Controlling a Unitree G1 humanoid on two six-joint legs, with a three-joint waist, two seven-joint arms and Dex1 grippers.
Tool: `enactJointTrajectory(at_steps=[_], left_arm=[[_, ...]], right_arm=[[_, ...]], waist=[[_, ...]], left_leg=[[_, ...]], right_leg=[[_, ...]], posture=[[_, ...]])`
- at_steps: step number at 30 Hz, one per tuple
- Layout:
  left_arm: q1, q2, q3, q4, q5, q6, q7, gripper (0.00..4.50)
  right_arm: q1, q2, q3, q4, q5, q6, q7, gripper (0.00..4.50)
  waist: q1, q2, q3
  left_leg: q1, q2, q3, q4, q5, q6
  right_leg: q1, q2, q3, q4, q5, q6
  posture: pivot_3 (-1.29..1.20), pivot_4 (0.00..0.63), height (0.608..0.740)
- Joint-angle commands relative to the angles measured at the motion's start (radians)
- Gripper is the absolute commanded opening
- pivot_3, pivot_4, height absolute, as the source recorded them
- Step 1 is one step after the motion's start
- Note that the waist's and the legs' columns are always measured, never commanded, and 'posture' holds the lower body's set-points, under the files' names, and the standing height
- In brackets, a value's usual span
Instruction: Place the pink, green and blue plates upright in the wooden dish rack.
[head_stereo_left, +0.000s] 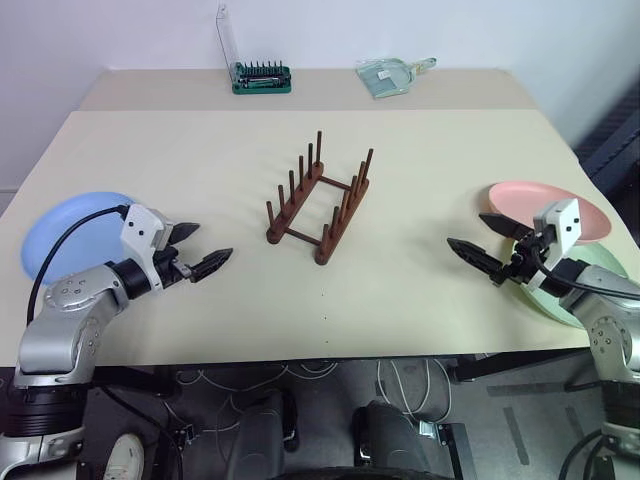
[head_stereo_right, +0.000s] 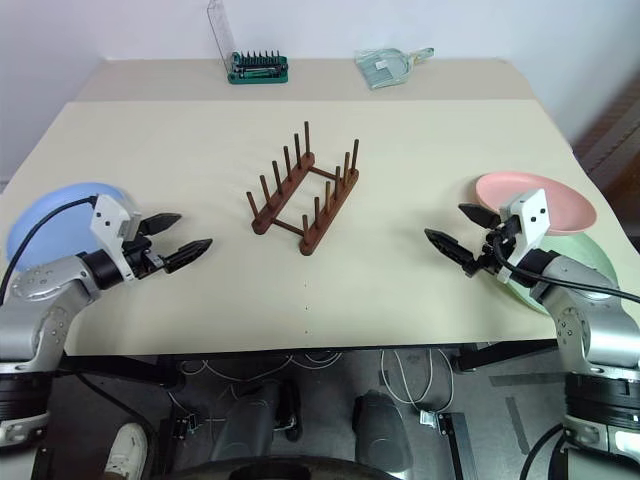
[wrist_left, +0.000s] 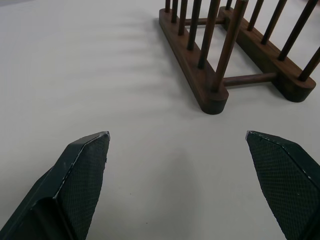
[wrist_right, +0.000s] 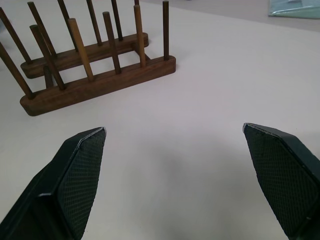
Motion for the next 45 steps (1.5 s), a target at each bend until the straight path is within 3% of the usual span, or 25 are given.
enactJointTrajectory(at_steps=[1,8,21,33,45], left_arm=[[-0.003,0.013,0.036,-0.049,-0.025,0.001,-0.003,4.5],[0.023,0.022,0.026,-0.089,-0.041,0.024,-0.015,4.5],[-0.006,-0.071,-0.232,-0.172,0.026,0.068,-0.009,4.5],[-0.146,-0.315,-0.475,0.015,0.259,0.03,0.174,4.5],[-0.181,-0.506,-0.482,0.079,0.38,0.146,0.412,4.5]], right_arm=[[-0.017,-0.006,-0.012,-0.002,0.0,-0.027,0.002,4.47],[-0.053,0.016,0.023,0.013,-0.006,-0.037,-0.004,4.47],[0.043,0.058,0.054,-0.161,0.028,0.034,-0.069,4.47],[0.107,0.11,0.047,-0.253,0.056,0.051,-0.129,4.47],[0.066,0.144,0.114,-0.233,0.037,0.035,-0.15,4.47]], waist=[[0.0,0.0,0.0],[-0.002,0.0,0.0],[0.002,0.0,0.0],[0.009,0.0,0.0],[0.007,0.003,-0.004]], left_leg=[[0.0,0.0,0.0,0.0,0.0,0.0],[0.0,0.0,0.0,0.0,0.0,0.0],[0.0,0.0,0.0,0.0,0.0,0.0],[0.0,-0.001,0.0,0.001,-0.001,0.001],[0.001,-0.001,-0.001,0.002,-0.001,0.002]], right_leg=[[0.0,0.0,0.0,0.0,0.0,0.0],[0.0,0.0,0.0,0.0,0.0,0.0],[0.0,0.0,0.0,0.0,0.0,0.0],[0.002,0.0,0.0,-0.001,0.0,0.0],[0.004,0.0,0.0,0.0,0.0,0.0]], posture=[[0.0,0.15,0.732],[0.0,0.15,0.732],[0.0,0.15,0.732],[0.0,0.15,0.732],[0.0,0.15,0.732]])
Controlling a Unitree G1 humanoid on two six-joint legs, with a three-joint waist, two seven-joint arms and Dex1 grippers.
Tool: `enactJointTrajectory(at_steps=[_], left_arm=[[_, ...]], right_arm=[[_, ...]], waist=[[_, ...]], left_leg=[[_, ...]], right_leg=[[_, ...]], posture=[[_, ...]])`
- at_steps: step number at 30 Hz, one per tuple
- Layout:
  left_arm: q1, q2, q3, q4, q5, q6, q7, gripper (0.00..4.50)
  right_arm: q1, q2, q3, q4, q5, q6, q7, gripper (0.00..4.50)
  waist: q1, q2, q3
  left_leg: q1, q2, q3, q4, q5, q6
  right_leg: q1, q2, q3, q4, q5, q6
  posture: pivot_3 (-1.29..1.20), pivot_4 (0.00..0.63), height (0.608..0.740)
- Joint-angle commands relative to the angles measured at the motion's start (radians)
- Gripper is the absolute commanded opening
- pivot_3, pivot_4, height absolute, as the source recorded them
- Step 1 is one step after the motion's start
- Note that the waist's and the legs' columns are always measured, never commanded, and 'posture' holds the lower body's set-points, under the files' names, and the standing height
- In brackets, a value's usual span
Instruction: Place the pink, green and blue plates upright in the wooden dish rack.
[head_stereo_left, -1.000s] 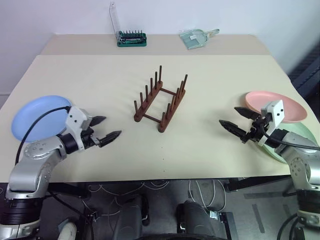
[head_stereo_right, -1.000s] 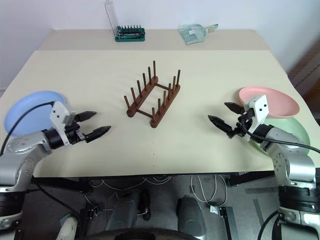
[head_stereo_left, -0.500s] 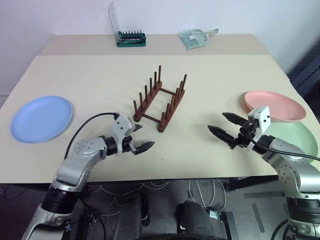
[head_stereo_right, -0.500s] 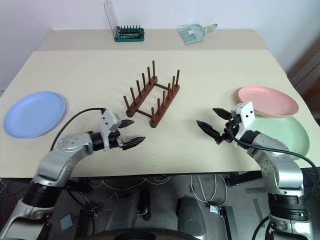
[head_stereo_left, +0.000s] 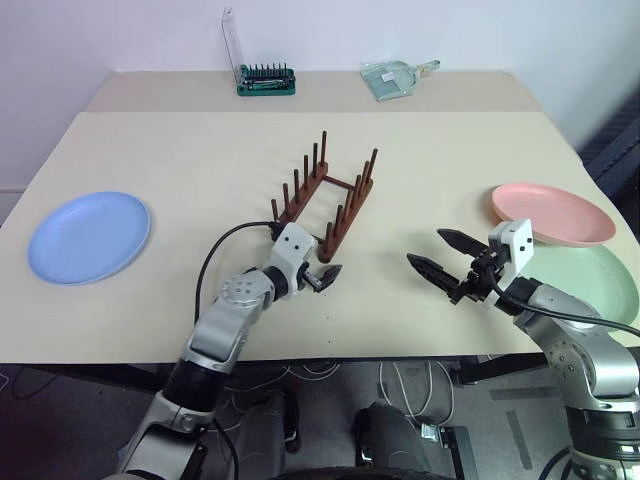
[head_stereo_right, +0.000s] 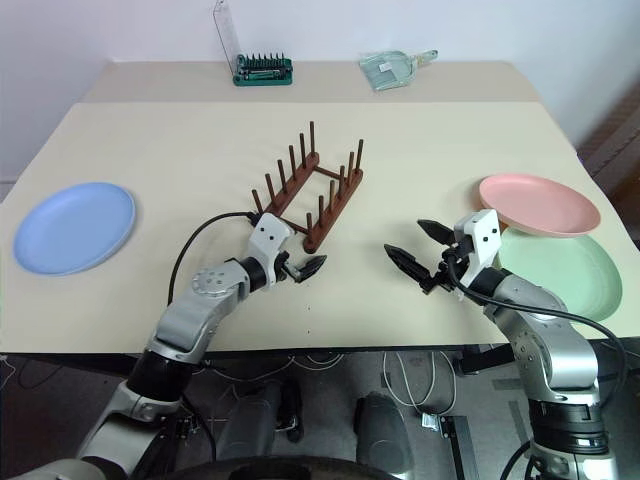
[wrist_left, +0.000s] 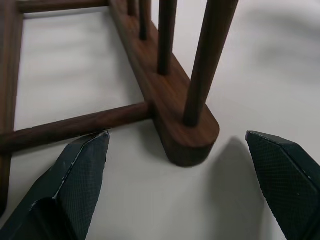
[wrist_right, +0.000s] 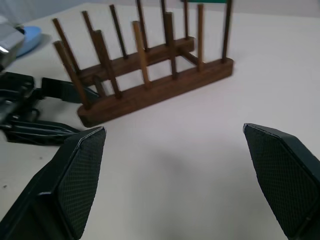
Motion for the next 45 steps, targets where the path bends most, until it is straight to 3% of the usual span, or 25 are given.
enactJointTrajectory(at_steps=[1,3,9,10,18,23,27,31,39,44,45], left_arm=[[0.004,-0.011,0.0,0.047,0.03,0.03,0.042,4.25],[0.0,-0.016,0.021,0.061,0.032,0.024,0.058,3.7],[-0.004,-0.023,0.038,0.077,0.028,0.007,0.061,0.82],[-0.008,-0.022,0.04,0.083,0.03,0.002,0.062,0.74],[-0.062,0.029,0.057,0.158,-0.008,-0.133,-0.074,0.74],[-0.152,0.161,0.007,0.241,-0.05,-0.366,-0.442,0.74],[-0.242,0.198,0.003,0.385,-0.057,-0.461,-0.615,0.74],[-0.338,0.186,-0.015,0.553,-0.052,-0.551,-0.762,0.74],[-0.432,0.149,0.012,0.767,-0.031,-0.634,-0.832,0.74],[-0.388,0.197,0.036,0.755,-0.005,-0.65,-0.784,3.11],[-0.378,0.205,0.042,0.744,-0.008,-0.638,-0.779,3.11]], right_arm=[[-0.026,0.012,0.005,-0.006,0.0,-0.02,-0.001,4.49],[-0.039,0.013,0.014,0.002,0.0,-0.021,0.005,4.5],[-0.047,0.011,0.022,0.016,-0.002,-0.029,0.01,4.5],[-0.047,0.011,0.022,0.018,-0.003,-0.031,0.01,4.5],[-0.015,-0.026,0.046,0.016,-0.061,-0.041,0.015,4.5],[0.059,-0.046,0.05,-0.022,-0.075,-0.027,0.024,4.5],[0.09,-0.038,0.041,-0.048,-0.071,-0.026,0.009,4.5],[0.119,-0.033,0.037,-0.076,-0.076,-0.024,-0.011,4.5],[0.147,-0.033,0.02,-0.101,-0.071,-0.026,-0.037,4.5],[0.138,-0.052,0.022,-0.094,-0.084,-0.009,-0.043,4.5],[0.136,-0.059,0.024,-0.089,-0.09,-0.003,-0.045,4.5]], waist=[[-0.001,0.0,0.0],[-0.002,0.001,-0.001],[-0.002,0.002,-0.002],[-0.002,0.002,-0.002],[-0.002,0.003,-0.003],[-0.002,0.003,-0.002],[-0.001,0.003,-0.002],[-0.002,0.003,-0.002],[-0.003,0.002,-0.002],[-0.007,0.002,-0.002],[-0.008,0.002,-0.002]], left_leg=[[0.0,0.0,0.0,0.0,0.0,0.0],[0.001,0.0,0.0,0.0,0.0,0.0],[0.001,0.0,0.0,0.0,0.0,0.0],[0.001,0.0,0.0,0.0,0.0,0.0],[0.001,0.0,0.0,0.0,0.0,0.0],[0.0,0.0,0.0,0.0,0.0,0.0],[-0.002,0.0,0.001,0.0,0.0,0.0],[-0.002,0.0,0.001,-0.001,0.0,0.0],[-0.002,0.0,0.0,0.0,0.0,0.0],[-0.002,0.0,0.0,0.0,0.0,0.0],[-0.002,0.001,0.0,0.0,0.0,0.0]], right_leg=[[0.0,0.0,0.0,0.0,0.0,0.0],[0.0,0.0,0.0,0.0,0.0,0.0],[0.0,0.0,0.0,0.0,0.0,0.0],[0.001,0.0,0.0,0.0,0.0,0.0],[0.0,0.0,0.0,0.0,0.0,0.0],[-0.001,0.0,-0.001,0.0,0.0,0.0],[-0.003,0.0,-0.001,0.0,0.0,0.0],[-0.003,0.0,-0.001,0.0,0.0,0.0],[-0.003,0.0,-0.001,0.0,0.0,0.0],[-0.003,0.0,-0.001,0.0,0.0,0.0],[-0.003,0.0,-0.001,0.0,0.0,0.0]], posture=[[0.0,0.15,0.732],[0.0,0.15,0.732],[0.0,0.15,0.732],[0.0,0.15,0.732],[0.0,0.15,0.732],[0.0,0.15,0.732],[0.0,0.15,0.732],[0.0,0.15,0.732],[0.0,0.15,0.732],[0.0,0.15,0.732],[0.0,0.15,0.732]])
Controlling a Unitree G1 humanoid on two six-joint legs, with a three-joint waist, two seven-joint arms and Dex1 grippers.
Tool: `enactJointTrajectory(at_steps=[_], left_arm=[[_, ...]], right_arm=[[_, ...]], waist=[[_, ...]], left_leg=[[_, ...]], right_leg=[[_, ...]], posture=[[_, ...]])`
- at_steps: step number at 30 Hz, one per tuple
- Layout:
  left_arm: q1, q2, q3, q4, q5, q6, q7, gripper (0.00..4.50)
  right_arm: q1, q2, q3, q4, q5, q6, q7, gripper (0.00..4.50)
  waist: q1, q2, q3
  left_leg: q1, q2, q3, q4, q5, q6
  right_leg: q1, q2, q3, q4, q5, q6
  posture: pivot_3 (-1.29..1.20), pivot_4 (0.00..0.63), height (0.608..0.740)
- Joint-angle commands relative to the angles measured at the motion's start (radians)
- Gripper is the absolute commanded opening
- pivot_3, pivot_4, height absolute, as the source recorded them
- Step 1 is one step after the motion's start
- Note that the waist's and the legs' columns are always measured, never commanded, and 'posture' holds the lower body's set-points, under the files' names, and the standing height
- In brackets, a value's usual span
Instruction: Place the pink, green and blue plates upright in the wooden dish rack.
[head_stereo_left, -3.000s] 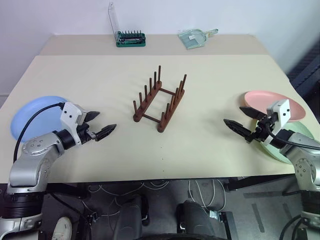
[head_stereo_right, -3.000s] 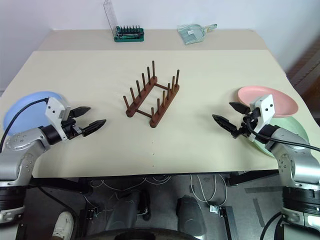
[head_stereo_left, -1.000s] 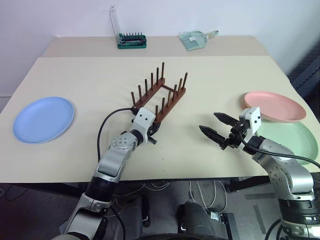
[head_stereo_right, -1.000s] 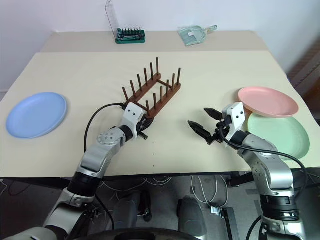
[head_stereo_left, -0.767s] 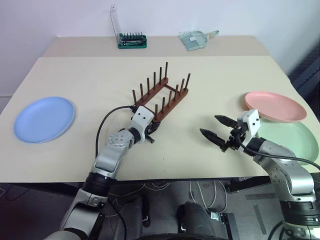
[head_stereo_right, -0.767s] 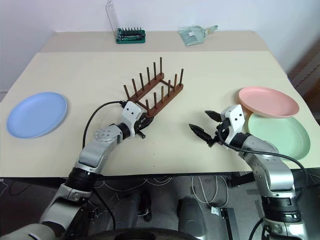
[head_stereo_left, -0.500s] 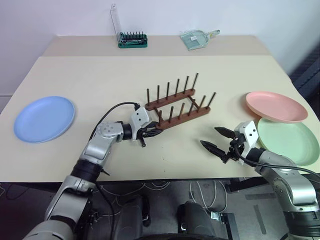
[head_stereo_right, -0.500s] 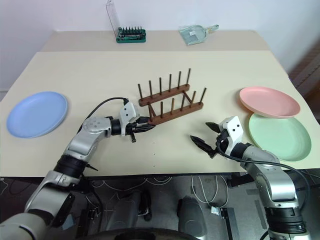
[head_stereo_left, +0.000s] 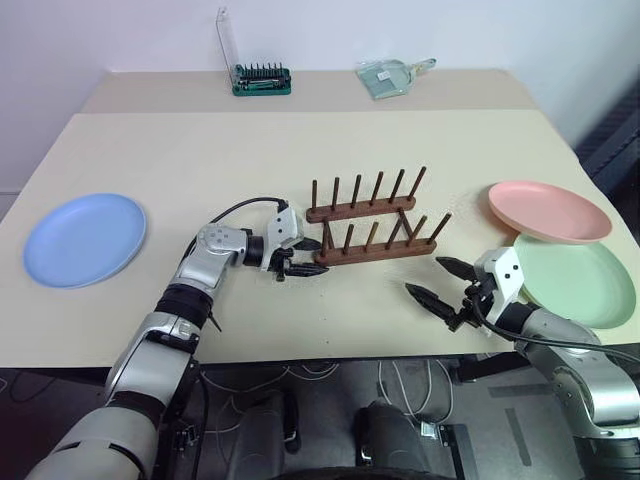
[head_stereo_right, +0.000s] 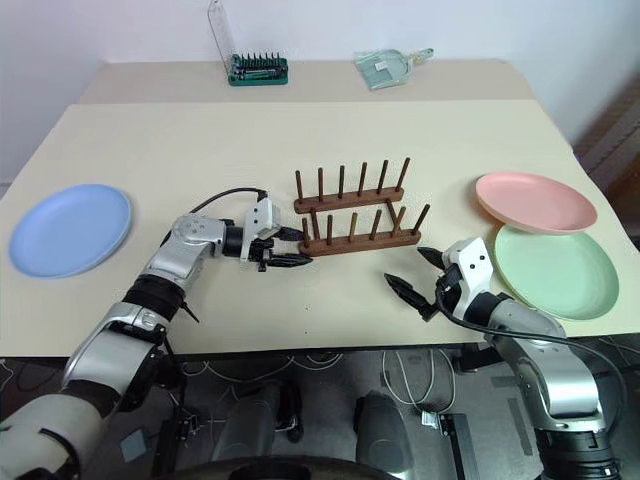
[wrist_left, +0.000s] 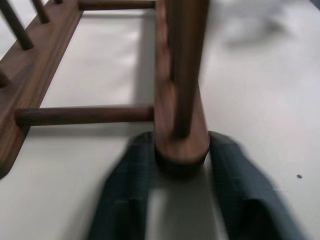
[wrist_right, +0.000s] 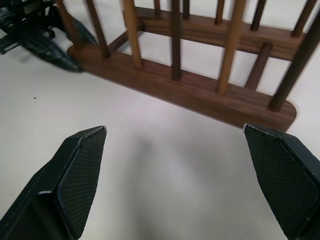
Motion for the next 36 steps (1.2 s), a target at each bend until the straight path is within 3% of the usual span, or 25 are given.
enactJointTrajectory(at_steps=[1,4,7,11,12,18,24,36], left_arm=[[0.039,0.043,0.047,-0.061,-0.012,0.022,0.02,3.11],[0.113,0.085,0.074,-0.166,-0.043,0.07,0.008,3.17],[0.185,0.117,0.107,-0.29,-0.092,0.162,0.01,2.39],[0.273,0.155,0.095,-0.462,-0.153,0.253,-0.048,0.38],[0.288,0.16,0.089,-0.496,-0.162,0.273,-0.057,0.04],[0.324,0.102,0.004,-0.606,-0.089,0.289,0.039,0.04],[0.266,0.012,0.009,-0.482,0.014,0.247,0.256,0.04],[0.211,-0.042,0.056,-0.329,0.043,0.173,0.433,0.04]], right_arm=[[-0.013,-0.032,-0.014,-0.02,-0.022,0.013,-0.008,4.5],[-0.021,-0.056,0.003,0.007,-0.049,0.017,0.005,3.68],[-0.031,-0.067,0.02,0.026,-0.073,0.015,0.011,2.29],[-0.055,-0.068,0.043,0.047,-0.092,0.02,0.022,0.19],[-0.061,-0.069,0.05,0.052,-0.097,0.02,0.026,0.0],[-0.135,-0.065,0.115,0.14,-0.207,0.005,-0.012,0.0],[-0.24,-0.02,0.172,0.272,-0.321,-0.042,-0.096,0.0],[-0.364,0.031,0.204,0.434,-0.399,-0.14,-0.127,0.0]], waist=[[-0.001,0.0,0.0],[-0.003,0.0,0.0],[-0.001,0.0,0.0],[-0.001,0.0,0.0],[-0.001,0.0,0.0],[0.003,0.0,0.0],[-0.002,0.0,0.0],[-0.002,0.0,-0.001]], left_leg=[[0.0,0.0,0.0,0.0,0.0,0.0],[0.0,0.0,0.0,0.0,0.0,0.0],[0.0,0.0,0.0,0.0,0.0,0.0],[0.0,0.0,0.0,0.0,0.0,0.0],[0.0,0.0,0.0,0.0,0.0,0.0],[0.0,0.0,0.0,0.0,0.0,0.0],[0.001,0.0,0.0,0.001,0.001,-0.001],[0.002,0.0,0.0,0.001,0.001,-0.001]], right_leg=[[0.0,0.0,0.0,0.0,0.0,0.0],[0.0,0.0,0.0,0.0,0.0,0.0],[0.0,0.0,0.0,0.0,0.0,0.0],[0.001,0.0,0.0,0.0,0.0,0.0],[0.001,0.0,0.0,0.0,0.0,0.0],[0.001,0.0,0.0,0.0,0.0,0.0],[0.001,0.001,0.0,0.001,0.0,0.0],[0.003,0.001,0.0,0.001,0.0,0.0]], posture=[[0.0,0.15,0.732],[0.0,0.15,0.732],[0.0,0.15,0.732],[0.0,0.15,0.732],[0.0,0.15,0.732],[0.0,0.15,0.732],[0.0,0.15,0.732],[0.0,0.15,0.732]])
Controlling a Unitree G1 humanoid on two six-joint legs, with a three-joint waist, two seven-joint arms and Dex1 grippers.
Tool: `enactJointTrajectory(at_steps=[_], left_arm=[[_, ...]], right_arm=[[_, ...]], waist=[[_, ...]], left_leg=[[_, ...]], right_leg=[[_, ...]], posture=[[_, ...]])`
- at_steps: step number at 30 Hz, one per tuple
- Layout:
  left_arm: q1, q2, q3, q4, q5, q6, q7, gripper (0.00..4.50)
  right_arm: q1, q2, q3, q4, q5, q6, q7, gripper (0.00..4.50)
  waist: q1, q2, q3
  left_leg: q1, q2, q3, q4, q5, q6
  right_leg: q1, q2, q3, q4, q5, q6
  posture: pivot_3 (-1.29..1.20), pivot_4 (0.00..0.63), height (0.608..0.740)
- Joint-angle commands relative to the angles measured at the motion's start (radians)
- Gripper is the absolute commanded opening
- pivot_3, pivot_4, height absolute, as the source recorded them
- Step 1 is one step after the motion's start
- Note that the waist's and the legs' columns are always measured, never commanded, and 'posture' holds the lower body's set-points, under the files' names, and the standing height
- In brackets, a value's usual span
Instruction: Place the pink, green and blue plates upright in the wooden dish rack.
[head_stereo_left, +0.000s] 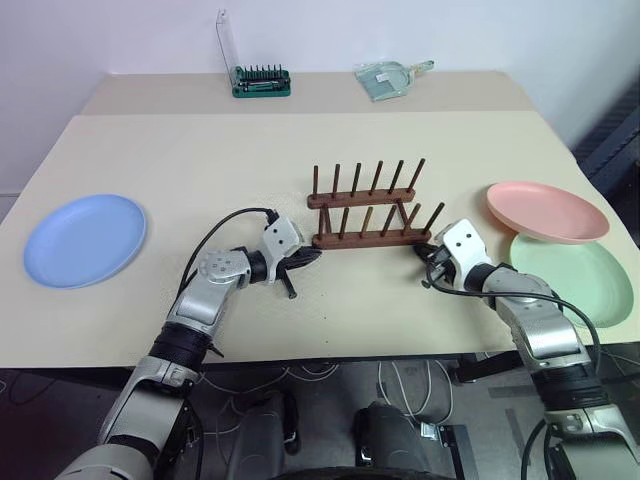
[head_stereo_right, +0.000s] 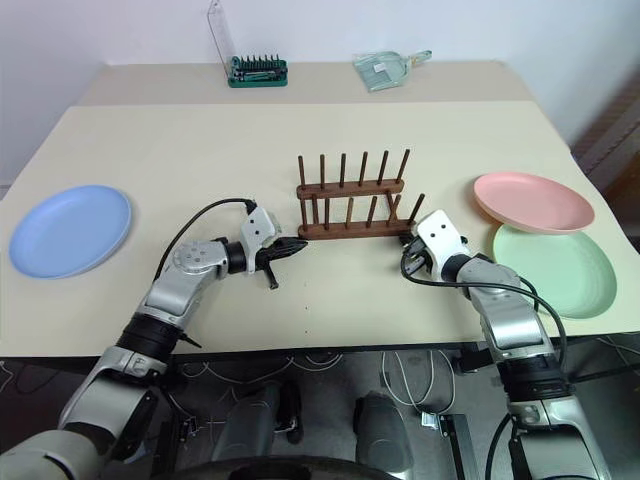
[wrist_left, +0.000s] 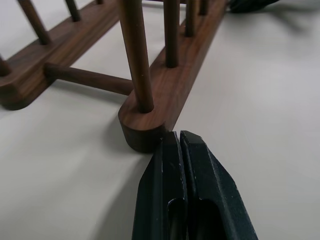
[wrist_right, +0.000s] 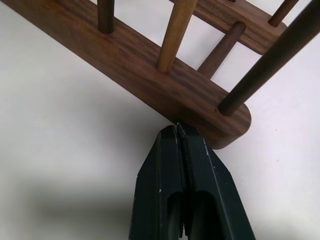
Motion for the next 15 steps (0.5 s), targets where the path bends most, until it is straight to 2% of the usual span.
enactJointTrajectory(at_steps=[1,15], left_arm=[[-0.024,-0.006,0.028,0.044,0.021,-0.019,0.056,0.04],[-0.057,-0.013,0.038,0.123,0.022,-0.064,0.106,0.04]], right_arm=[[-0.021,0.009,0.004,0.048,-0.03,-0.023,-0.014,0.0],[-0.056,0.015,-0.001,0.094,-0.053,-0.066,0.0,0.0]], waist=[[0.0,0.0,0.0],[0.001,0.0,0.0]], left_leg=[[0.0,0.0,0.0,0.0,0.0,0.0],[0.0,0.0,0.0,0.0,0.0,0.0]], right_leg=[[0.0,0.0,0.0,0.0,0.0,0.0],[0.0,0.0,0.0,0.0,0.0,0.0]], posture=[[0.0,0.15,0.732],[0.0,0.15,0.732]])
